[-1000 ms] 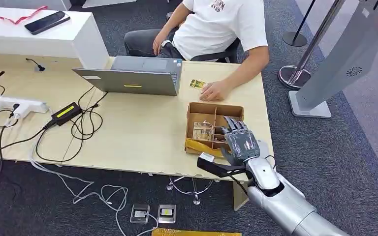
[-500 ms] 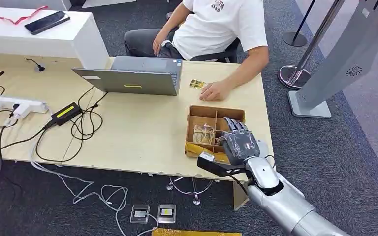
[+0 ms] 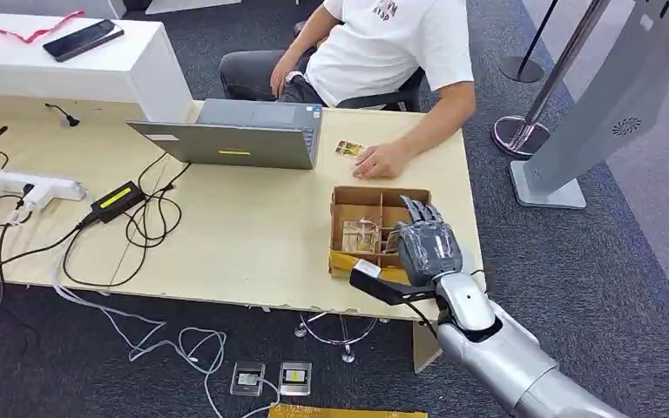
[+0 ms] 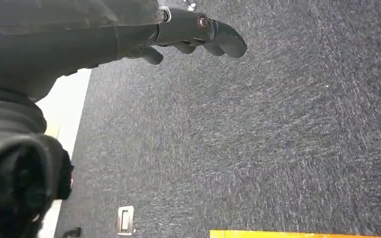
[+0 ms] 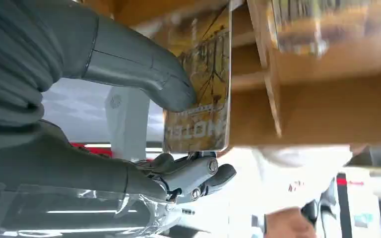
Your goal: Pass the card to the sensor for recognition and then transmit it.
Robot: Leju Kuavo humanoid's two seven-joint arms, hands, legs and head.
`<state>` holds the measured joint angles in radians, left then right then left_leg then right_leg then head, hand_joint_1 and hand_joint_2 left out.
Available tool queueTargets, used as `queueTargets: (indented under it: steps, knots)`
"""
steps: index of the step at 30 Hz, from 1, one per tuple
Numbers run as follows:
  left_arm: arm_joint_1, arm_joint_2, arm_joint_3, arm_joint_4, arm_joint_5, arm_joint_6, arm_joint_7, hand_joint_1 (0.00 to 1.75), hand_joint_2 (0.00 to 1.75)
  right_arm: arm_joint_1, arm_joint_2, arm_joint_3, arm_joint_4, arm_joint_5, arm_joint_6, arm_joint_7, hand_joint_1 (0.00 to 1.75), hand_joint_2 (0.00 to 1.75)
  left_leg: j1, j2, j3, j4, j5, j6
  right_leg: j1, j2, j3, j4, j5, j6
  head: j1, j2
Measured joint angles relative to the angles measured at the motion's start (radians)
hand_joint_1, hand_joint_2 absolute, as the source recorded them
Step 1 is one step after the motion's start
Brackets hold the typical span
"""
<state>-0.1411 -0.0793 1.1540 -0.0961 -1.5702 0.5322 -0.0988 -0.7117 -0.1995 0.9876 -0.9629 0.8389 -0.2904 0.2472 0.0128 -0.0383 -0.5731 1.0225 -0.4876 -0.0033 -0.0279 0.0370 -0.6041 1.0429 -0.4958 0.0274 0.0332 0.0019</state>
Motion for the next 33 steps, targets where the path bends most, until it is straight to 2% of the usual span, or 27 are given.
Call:
queueTargets:
  steps: [3,10,15,18,24,31,32,33]
  knots:
    - [0.000,0.000,0.000,0.000,0.000,0.004,-0.003,0.00,0.00,-0.038,0.000,-0.016,-0.029,0.008,-0.035,0.014,1.75,1.75,0.000,0.000,0.000,0.000,0.000,0.000,0.000,0.000,0.000,0.000,0.000,0.000,0.000,0.000]
    - [0.001,0.000,-0.001,0.000,0.000,0.012,-0.018,0.00,0.00,-0.139,-0.017,-0.076,-0.126,-0.014,-0.040,0.071,1.75,1.75,0.000,0.000,0.000,0.000,0.000,0.000,0.000,0.000,0.000,0.000,0.000,0.000,0.000,0.000]
    - [0.001,0.000,-0.006,0.000,0.000,0.010,-0.021,0.00,0.00,-0.212,-0.040,-0.105,-0.154,-0.024,0.014,0.088,1.75,1.75,0.000,0.000,0.000,0.000,0.000,0.000,0.000,0.000,0.000,0.000,0.000,0.000,0.000,0.000]
    - [0.000,0.000,-0.024,0.000,0.000,0.002,-0.021,0.00,0.00,-0.250,-0.042,-0.105,-0.151,-0.037,0.073,0.089,1.75,1.75,0.000,0.000,0.000,0.000,0.000,0.000,0.000,0.000,0.000,0.000,0.000,-0.001,0.000,0.000]
    - [-0.008,0.001,-0.053,0.000,0.000,-0.008,-0.015,0.00,0.00,-0.324,-0.018,-0.084,-0.067,-0.035,0.165,0.083,1.75,1.75,0.001,0.000,0.000,0.000,0.000,0.000,0.001,0.000,0.000,0.000,0.001,-0.001,0.000,0.000]
    - [-0.011,0.001,-0.077,0.000,0.000,-0.008,-0.007,0.00,0.00,-0.387,0.060,-0.040,0.118,-0.023,0.161,0.082,1.75,1.75,0.001,0.000,0.000,0.000,0.000,-0.001,0.001,0.000,0.000,0.000,0.000,-0.001,0.000,0.000]
    - [-0.011,0.001,-0.078,0.000,0.000,-0.008,-0.006,0.00,0.00,-0.392,0.068,-0.037,0.138,-0.019,0.161,0.084,1.69,1.75,0.001,0.000,0.000,0.000,0.000,-0.001,0.001,0.000,0.000,0.000,0.000,-0.001,0.000,0.000]
    - [-0.011,0.001,-0.079,0.000,0.000,-0.008,-0.006,0.00,0.00,-0.397,0.079,-0.031,0.160,-0.017,0.160,0.085,0.72,1.75,0.001,0.000,0.000,0.000,0.000,-0.001,0.001,0.000,0.000,0.000,0.000,-0.001,0.000,0.000]
